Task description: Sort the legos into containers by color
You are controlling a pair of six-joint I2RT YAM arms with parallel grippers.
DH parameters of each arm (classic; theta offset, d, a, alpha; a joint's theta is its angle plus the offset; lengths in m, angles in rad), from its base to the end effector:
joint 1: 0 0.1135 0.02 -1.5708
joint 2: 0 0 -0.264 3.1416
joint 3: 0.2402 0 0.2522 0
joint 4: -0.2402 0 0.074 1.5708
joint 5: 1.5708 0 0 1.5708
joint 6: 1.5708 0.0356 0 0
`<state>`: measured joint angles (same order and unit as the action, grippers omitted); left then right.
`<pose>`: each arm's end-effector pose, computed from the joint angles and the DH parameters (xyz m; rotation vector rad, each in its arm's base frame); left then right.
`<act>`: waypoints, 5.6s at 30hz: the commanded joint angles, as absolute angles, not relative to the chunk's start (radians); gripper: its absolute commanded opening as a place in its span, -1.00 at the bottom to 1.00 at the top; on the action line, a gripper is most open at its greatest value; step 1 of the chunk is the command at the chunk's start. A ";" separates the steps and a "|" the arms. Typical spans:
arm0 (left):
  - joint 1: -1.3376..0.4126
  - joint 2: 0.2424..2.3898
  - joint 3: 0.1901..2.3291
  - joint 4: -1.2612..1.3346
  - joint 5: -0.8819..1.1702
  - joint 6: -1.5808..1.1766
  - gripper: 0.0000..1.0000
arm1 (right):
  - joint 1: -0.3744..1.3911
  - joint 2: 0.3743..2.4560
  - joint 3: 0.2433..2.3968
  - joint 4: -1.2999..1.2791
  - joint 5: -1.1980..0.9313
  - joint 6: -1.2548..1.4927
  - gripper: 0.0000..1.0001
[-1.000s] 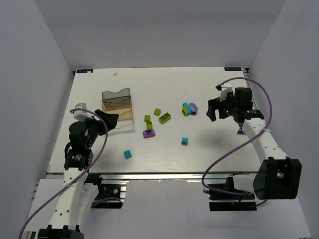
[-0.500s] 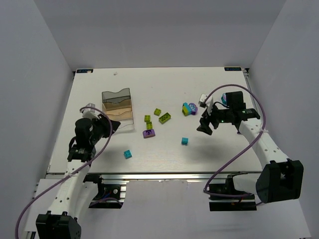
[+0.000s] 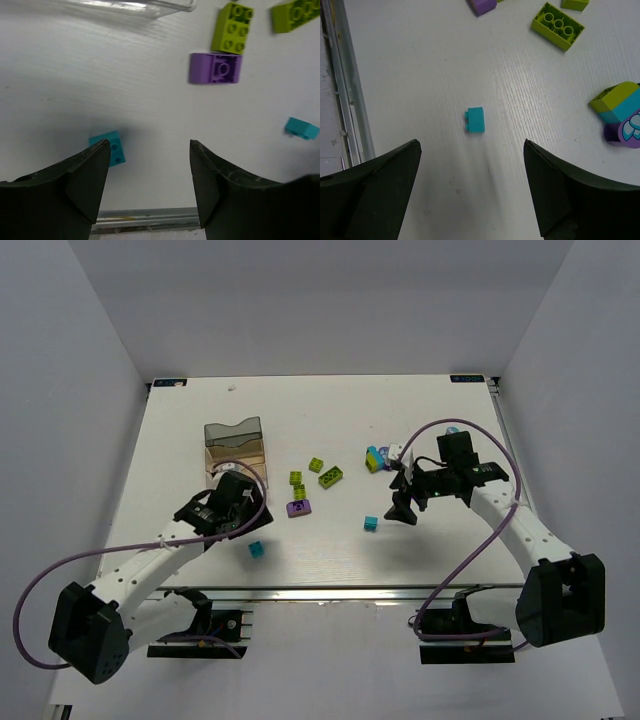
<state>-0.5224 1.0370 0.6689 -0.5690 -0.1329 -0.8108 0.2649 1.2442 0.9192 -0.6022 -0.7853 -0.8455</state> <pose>0.1761 -0.0960 0.2205 -0.4195 2.5036 -0.3818 0.2309 0.0887 0.2628 -1.4397 1.7359 0.6733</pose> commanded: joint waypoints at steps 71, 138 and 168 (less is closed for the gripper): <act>-0.305 1.305 1.049 -0.678 -0.341 -0.640 -1.00 | 0.270 1.256 0.902 -0.462 -0.729 -0.658 -0.90; -0.213 0.813 0.844 -0.761 -0.304 -0.801 0.32 | 0.558 1.644 1.022 -0.528 -0.425 -0.870 -0.58; -0.212 0.560 0.775 -0.755 -0.310 -0.888 0.39 | 0.861 2.219 1.905 0.018 -0.529 -0.110 -1.00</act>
<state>-0.2176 0.5770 0.7822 -0.7357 -0.3134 -0.8608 0.8646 2.2143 1.8153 -0.0986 -0.5732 -0.1875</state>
